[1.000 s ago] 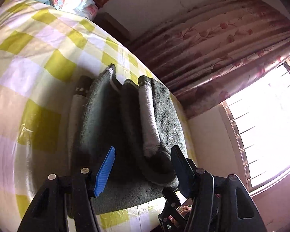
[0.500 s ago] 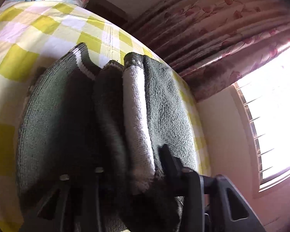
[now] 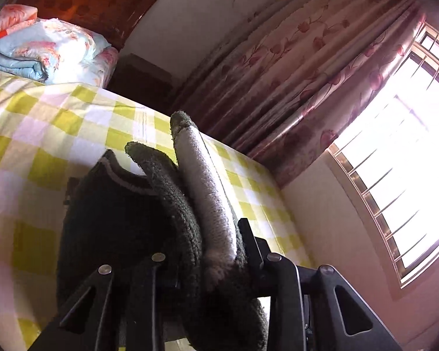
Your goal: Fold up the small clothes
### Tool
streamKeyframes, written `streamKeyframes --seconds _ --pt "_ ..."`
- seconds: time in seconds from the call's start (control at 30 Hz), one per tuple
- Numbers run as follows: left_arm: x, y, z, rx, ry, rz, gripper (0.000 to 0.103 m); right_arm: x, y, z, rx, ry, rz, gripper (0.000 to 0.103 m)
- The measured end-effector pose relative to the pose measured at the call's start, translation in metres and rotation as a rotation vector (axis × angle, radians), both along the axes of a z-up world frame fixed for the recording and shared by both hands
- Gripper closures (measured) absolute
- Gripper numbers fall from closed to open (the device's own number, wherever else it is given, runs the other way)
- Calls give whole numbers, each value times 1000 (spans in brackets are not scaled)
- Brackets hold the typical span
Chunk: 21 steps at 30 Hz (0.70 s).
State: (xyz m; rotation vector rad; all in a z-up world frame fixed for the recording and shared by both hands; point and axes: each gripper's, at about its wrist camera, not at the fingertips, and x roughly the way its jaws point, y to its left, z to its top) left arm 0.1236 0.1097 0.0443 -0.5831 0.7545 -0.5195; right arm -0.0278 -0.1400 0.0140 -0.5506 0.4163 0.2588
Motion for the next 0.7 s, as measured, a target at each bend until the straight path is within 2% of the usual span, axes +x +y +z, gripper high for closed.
streamKeyframes --seconds 0.03,0.1,0.2,0.27,0.37,0.5,0.63,0.7 --pt "-4 12 -8 4 8 26 73 2 0 -5 -14 19 -5 0" --pt "1 35 -34 2 85 67 73 4 -1 -13 -10 46 -2 0" --pt "5 44 -81 54 202 59 73 11 -2 -15 13 78 -6 0" --pt "1 45 -90 46 172 59 73 15 -4 -15 20 91 -11 0" --pt "-9 52 -84 52 131 99 73 25 -8 -16 23 105 -9 0" --pt "-28 40 -56 173 13 129 74 22 -7 -18 25 109 -7 0" --pt "-16 48 -75 199 76 142 73 21 -7 -19 38 128 2 0" --pt "-20 50 -82 201 57 147 72 21 -6 -19 29 133 12 0"
